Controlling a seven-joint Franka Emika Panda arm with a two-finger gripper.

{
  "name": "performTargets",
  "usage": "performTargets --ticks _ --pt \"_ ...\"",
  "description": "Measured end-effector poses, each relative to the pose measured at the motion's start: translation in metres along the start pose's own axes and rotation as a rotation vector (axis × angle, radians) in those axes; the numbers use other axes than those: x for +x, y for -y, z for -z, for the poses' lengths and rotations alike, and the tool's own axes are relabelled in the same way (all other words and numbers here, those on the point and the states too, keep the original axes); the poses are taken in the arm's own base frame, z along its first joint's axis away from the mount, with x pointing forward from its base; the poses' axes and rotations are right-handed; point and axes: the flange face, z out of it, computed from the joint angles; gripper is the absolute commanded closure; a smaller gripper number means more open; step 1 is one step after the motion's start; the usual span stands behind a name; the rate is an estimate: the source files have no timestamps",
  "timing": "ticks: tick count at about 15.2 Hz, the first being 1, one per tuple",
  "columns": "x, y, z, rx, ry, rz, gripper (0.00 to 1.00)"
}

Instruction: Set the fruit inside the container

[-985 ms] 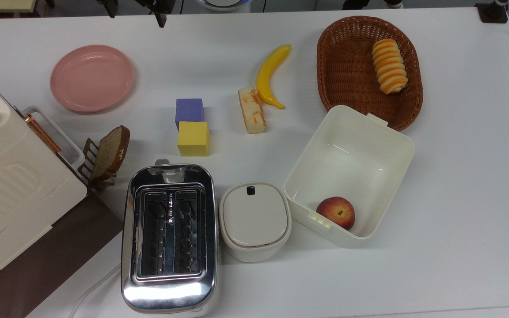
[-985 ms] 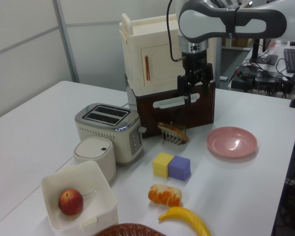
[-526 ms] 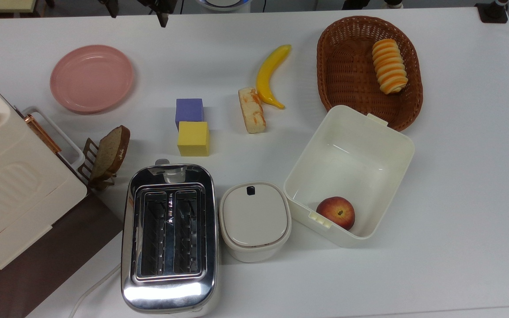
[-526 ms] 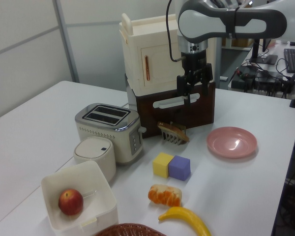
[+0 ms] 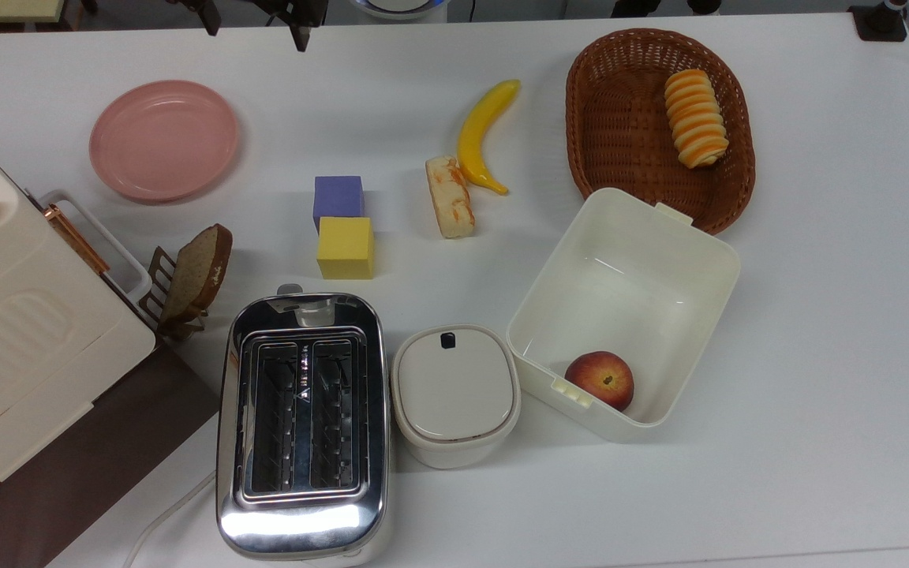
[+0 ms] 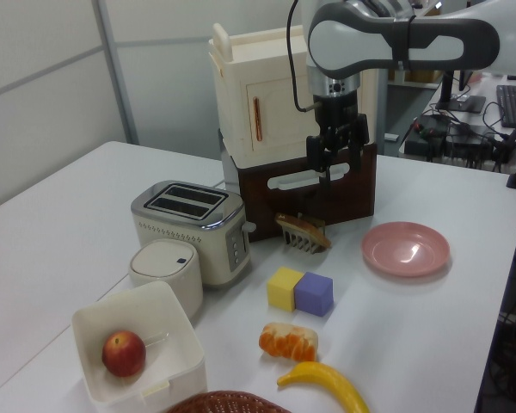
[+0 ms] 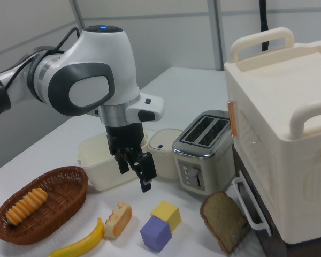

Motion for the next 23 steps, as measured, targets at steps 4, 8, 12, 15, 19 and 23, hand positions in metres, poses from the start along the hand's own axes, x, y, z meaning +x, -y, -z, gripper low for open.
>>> performTargets --ticks 4,8,12,15,19,23 --pt "0.001 0.004 -0.003 -0.001 0.005 0.008 0.0" --pt "0.001 0.005 -0.003 -0.001 0.006 0.008 0.0" --pt "0.002 0.005 -0.004 -0.001 0.007 0.008 0.0" --pt "0.003 0.006 -0.008 -0.002 0.015 0.01 0.0" --pt "0.003 0.023 -0.026 -0.007 0.052 0.041 0.0" --pt "-0.003 0.054 -0.055 -0.018 0.112 0.097 0.0"
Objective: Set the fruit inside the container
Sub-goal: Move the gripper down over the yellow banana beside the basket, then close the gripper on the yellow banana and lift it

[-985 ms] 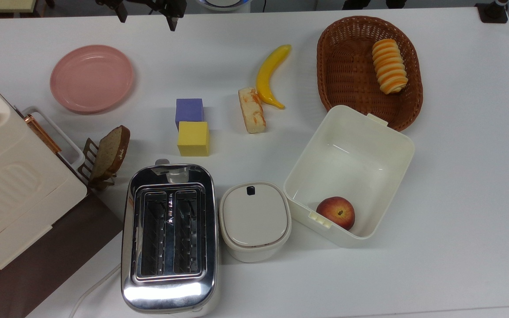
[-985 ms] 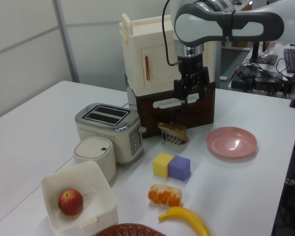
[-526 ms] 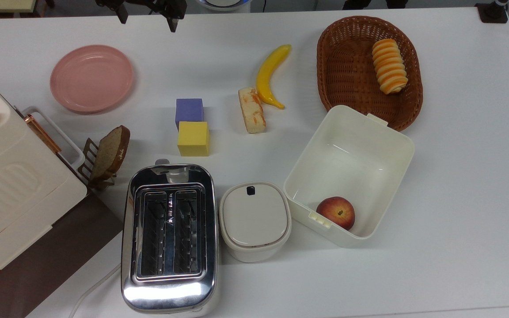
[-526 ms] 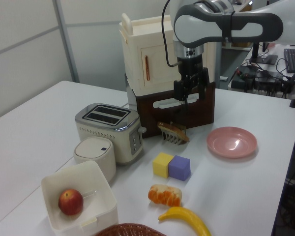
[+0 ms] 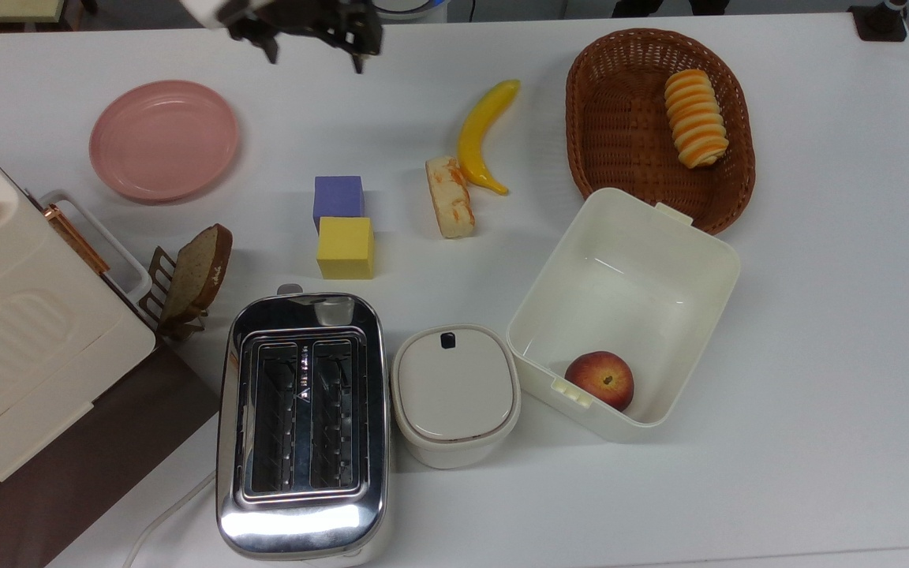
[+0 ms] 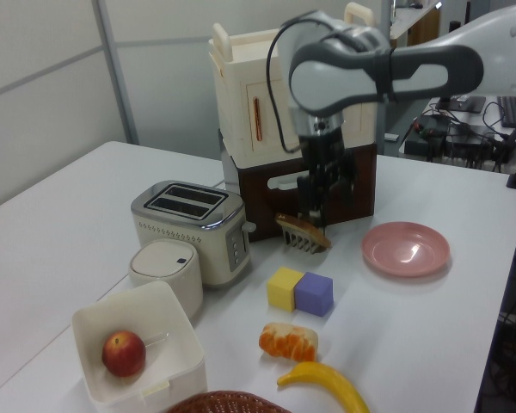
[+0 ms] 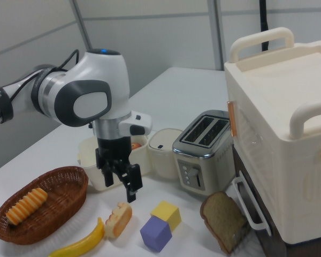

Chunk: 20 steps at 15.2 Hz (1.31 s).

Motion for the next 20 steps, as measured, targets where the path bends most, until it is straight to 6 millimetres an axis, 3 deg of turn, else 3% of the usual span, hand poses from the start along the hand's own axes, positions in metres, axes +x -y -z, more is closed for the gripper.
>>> performTargets --ticks 8,10,13,16,18,20 --pt "-0.016 0.096 -0.054 -0.053 0.105 0.101 0.0" --pt "-0.025 0.125 -0.077 -0.07 0.103 0.108 0.0" --pt "-0.044 0.165 -0.128 -0.096 0.079 0.107 0.0" --pt "-0.057 0.184 -0.179 -0.125 0.046 0.086 0.0" --pt "-0.061 0.19 -0.199 -0.156 0.034 0.056 0.15" --pt "-0.058 0.192 -0.215 -0.175 0.033 0.037 0.21"
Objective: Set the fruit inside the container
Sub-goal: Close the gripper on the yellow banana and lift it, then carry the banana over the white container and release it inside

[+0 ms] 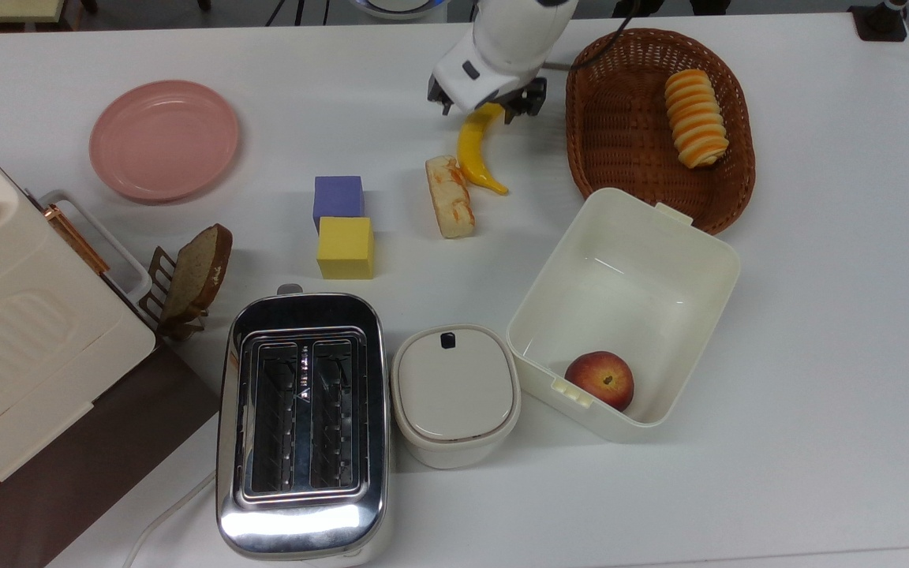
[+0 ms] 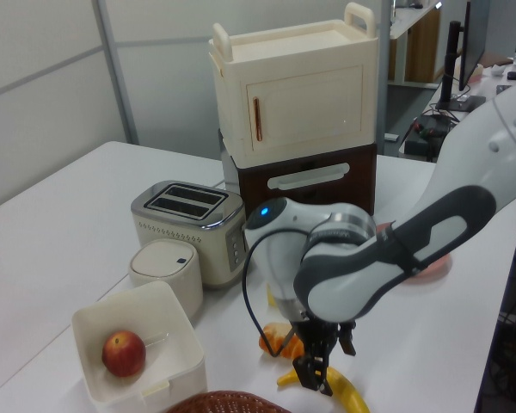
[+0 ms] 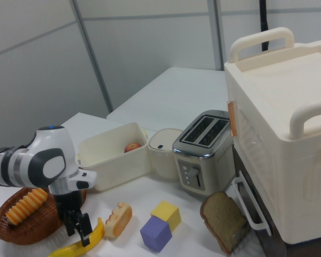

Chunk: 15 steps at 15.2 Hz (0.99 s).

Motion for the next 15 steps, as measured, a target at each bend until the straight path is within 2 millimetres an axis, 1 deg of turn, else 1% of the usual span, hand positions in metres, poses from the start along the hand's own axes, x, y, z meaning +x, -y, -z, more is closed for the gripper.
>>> performTargets --ticks 1,2,3,4,6,7,8,9,10,12,15 --pt "0.004 0.002 -0.008 0.0 0.001 -0.003 0.22" --pt "0.009 0.003 -0.018 0.001 -0.001 -0.004 0.3" --pt "0.014 0.004 -0.027 -0.001 0.0 -0.006 0.59" --pt "0.019 0.005 -0.037 -0.006 0.001 -0.006 1.0" --pt "0.025 0.006 -0.049 -0.021 -0.002 -0.007 1.0" --pt "0.027 0.006 -0.051 -0.024 -0.006 -0.01 1.0" --pt "0.029 0.006 -0.049 -0.024 -0.014 -0.017 1.0" --pt "0.031 0.006 -0.042 -0.02 -0.027 -0.023 1.0" --pt "0.032 0.006 -0.03 -0.015 -0.042 -0.028 1.0" --pt "0.033 0.003 0.003 -0.016 -0.055 -0.037 1.0" --pt "0.031 -0.006 0.068 -0.003 -0.064 -0.056 1.0"
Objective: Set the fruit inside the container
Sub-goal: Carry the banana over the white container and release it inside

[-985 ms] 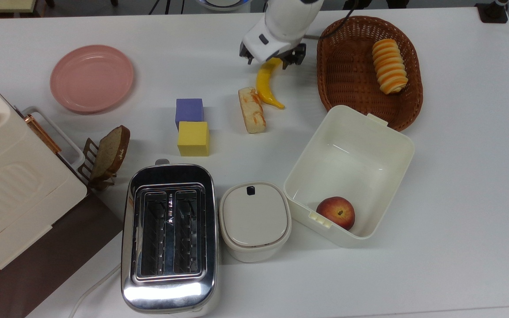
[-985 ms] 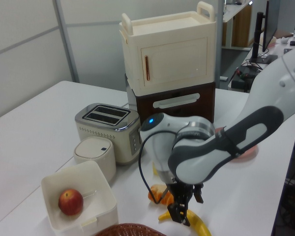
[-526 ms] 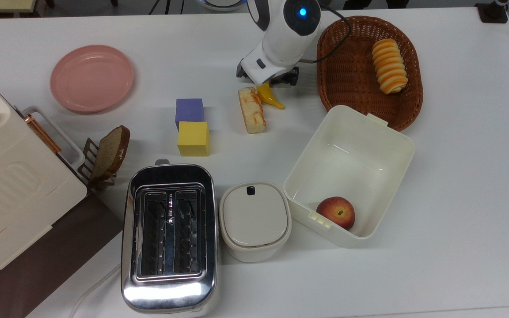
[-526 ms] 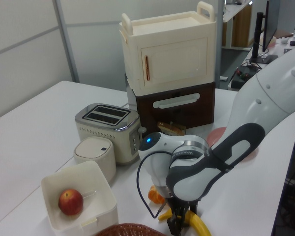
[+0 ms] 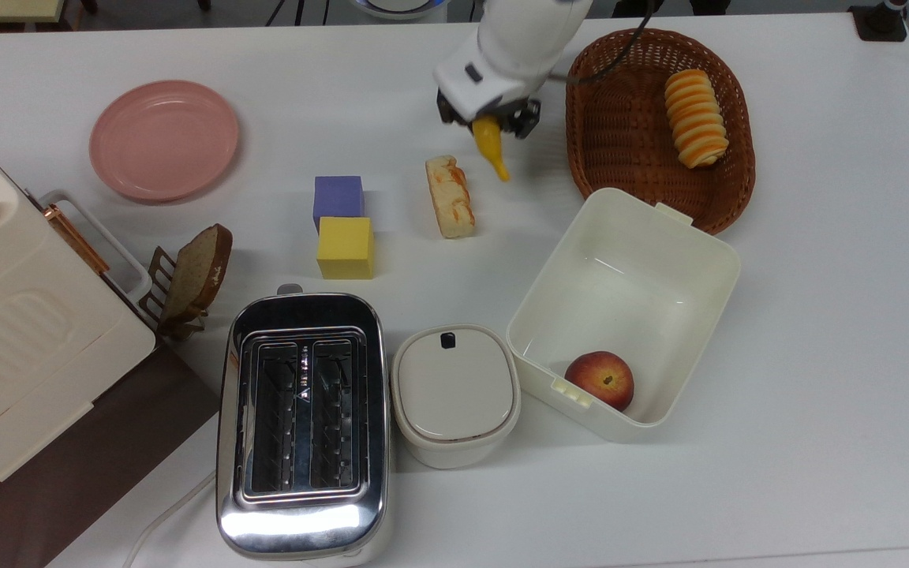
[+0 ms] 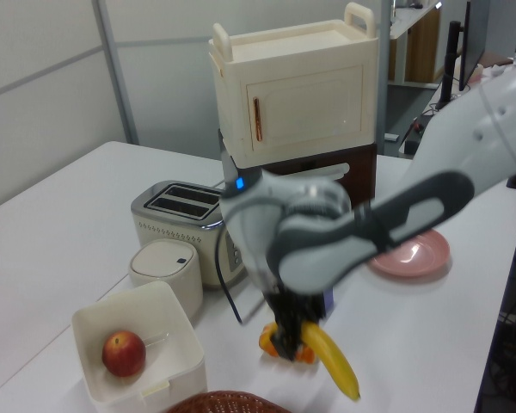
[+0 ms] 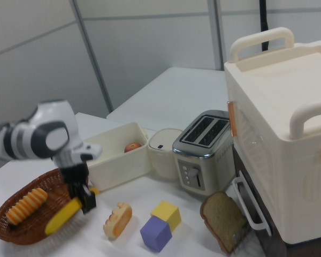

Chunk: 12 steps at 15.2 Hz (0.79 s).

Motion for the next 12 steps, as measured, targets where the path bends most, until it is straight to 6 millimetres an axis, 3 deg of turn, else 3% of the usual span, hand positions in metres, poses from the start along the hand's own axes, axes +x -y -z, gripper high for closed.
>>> performTargets --ticks 5,8,9,10,11,12 --pt "0.015 -0.013 0.14 0.156 -0.127 -0.037 1.0" --pt "0.039 -0.006 0.158 0.209 -0.211 -0.114 1.0" --pt "0.052 -0.001 0.157 0.238 -0.249 -0.164 0.9" --pt "0.065 0.004 0.152 0.264 -0.283 -0.221 0.7" --pt "0.078 0.009 0.145 0.28 -0.308 -0.274 0.01" --pt "0.092 0.015 0.136 0.294 -0.332 -0.344 0.0"
